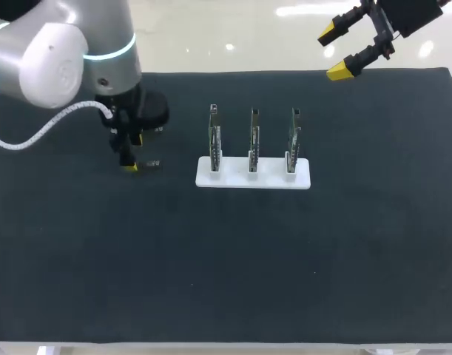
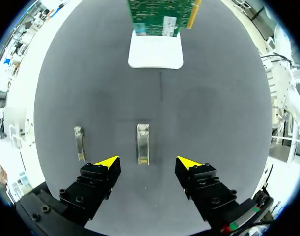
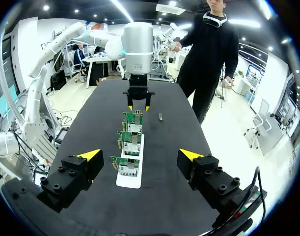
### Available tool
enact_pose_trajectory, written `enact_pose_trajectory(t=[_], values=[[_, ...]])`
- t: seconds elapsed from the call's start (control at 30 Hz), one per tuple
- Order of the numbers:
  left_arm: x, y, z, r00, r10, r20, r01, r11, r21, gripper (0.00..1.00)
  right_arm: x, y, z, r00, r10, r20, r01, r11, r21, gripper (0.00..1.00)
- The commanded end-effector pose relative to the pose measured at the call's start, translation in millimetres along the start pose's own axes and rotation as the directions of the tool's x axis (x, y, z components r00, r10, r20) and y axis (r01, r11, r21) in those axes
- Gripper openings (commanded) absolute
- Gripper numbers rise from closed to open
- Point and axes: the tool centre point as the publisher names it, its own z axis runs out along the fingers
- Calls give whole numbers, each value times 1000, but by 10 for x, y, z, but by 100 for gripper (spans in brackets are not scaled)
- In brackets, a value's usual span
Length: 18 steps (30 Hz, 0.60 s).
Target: Pick up the optical module with the left hand, and insert it into the network port with the right hand.
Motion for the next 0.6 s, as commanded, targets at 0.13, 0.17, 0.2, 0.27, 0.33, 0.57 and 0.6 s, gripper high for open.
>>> enact_pose_trajectory(t=[0.13, 0.17, 0.2, 0.27, 0.33, 0.57, 0.6], values=[[-6, 115, 73, 998, 21, 52, -24, 998, 60, 100, 2, 7, 1, 1000, -1, 2, 1, 1000, 2, 100], [-9, 120, 76, 998, 27, 62, -31, 998, 62, 100, 2, 7, 1, 1000, -1, 2, 1, 1000, 2, 100], [-10, 123, 81, 997, 31, 64, -36, 997, 72, 100, 2, 7, 1, 1000, -1, 2, 1, 1000, 2, 100], [-7, 139, 97, 998, 30, 63, -34, 997, 73, 100, 2, 7, 1, 1000, -1, 2, 1, 1000, 2, 100], [-7, 153, 123, 998, 24, 54, -28, 997, 74, 100, 2, 7, 1, 1000, -1, 2, 1, 1000, 2, 100], [-23, 152, 208, 999, 7, 47, -10, 997, 72, 100, 2, 7, 1, 1000, -1, 2, 1, 1000, 2, 100], [-29, 150, 222, 999, 5, 48, -9, 997, 72, 100, 2, 7, 1, 1000, -1, 2, 1, 1000, 2, 100]])
